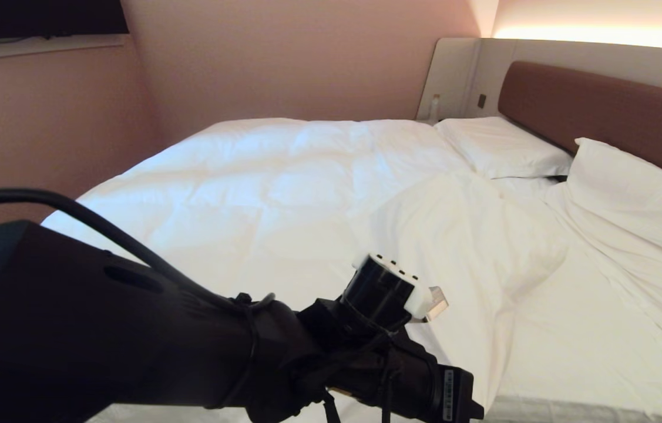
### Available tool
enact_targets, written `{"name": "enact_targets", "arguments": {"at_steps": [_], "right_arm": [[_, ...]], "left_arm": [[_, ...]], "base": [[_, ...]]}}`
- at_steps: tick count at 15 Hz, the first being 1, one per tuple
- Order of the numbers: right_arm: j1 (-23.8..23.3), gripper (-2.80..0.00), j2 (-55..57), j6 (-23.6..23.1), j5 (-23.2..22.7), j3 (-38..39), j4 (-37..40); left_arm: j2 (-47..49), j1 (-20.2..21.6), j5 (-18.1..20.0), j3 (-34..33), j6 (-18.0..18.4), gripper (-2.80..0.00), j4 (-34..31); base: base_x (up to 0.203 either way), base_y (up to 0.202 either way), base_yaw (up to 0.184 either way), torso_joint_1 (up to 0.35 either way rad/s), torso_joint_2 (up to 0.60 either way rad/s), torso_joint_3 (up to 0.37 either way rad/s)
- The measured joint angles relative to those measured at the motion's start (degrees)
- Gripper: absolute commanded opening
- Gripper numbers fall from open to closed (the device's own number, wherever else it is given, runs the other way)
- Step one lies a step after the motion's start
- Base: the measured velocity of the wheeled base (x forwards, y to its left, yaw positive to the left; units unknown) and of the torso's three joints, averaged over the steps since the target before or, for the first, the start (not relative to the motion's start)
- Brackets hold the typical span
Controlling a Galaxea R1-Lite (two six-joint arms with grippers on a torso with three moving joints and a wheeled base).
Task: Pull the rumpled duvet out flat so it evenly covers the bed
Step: Flatten the corners of the folded blanket
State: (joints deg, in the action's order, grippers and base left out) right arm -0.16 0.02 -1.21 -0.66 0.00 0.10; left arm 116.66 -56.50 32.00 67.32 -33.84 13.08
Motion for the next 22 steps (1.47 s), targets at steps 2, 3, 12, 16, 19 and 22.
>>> {"name": "enact_targets", "arguments": {"at_steps": [2, 3, 12, 16, 19, 22], "right_arm": [[-0.02, -2.80, 0.00, 0.02, 0.00, 0.00, 0.06], [0.00, -2.80, 0.00, 0.02, -0.02, 0.00, 0.06], [-0.02, -2.80, 0.00, 0.00, -0.02, 0.00, 0.02], [0.00, -2.80, 0.00, 0.03, 0.00, 0.00, 0.04], [-0.02, -2.80, 0.00, 0.02, -0.02, 0.00, 0.06], [-0.02, -2.80, 0.00, 0.02, -0.02, 0.00, 0.06]], "left_arm": [[0.54, -0.20, 0.07, -0.39, 0.05, -2.80, 0.17], [0.78, -0.17, 0.11, -0.43, 0.05, -2.80, 0.15], [2.21, -1.89, -0.03, -0.40, 0.07, 0.00, 0.15], [0.66, -2.97, -1.33, -1.43, 0.05, 0.00, 3.42], [-3.86, -2.54, -6.06, -3.36, 0.46, 0.00, 7.90], [-7.95, -1.73, -8.63, -7.06, 3.17, 0.00, 8.24]], "base": [[0.000, 0.000, 0.000, 0.000, 0.00, 0.000], [0.000, 0.000, 0.000, 0.000, 0.00, 0.000], [0.000, 0.000, 0.000, 0.000, 0.00, 0.000], [0.000, 0.000, 0.000, 0.000, 0.00, 0.000], [0.000, 0.000, 0.000, 0.000, 0.00, 0.000], [0.000, 0.000, 0.000, 0.000, 0.00, 0.000]]}}
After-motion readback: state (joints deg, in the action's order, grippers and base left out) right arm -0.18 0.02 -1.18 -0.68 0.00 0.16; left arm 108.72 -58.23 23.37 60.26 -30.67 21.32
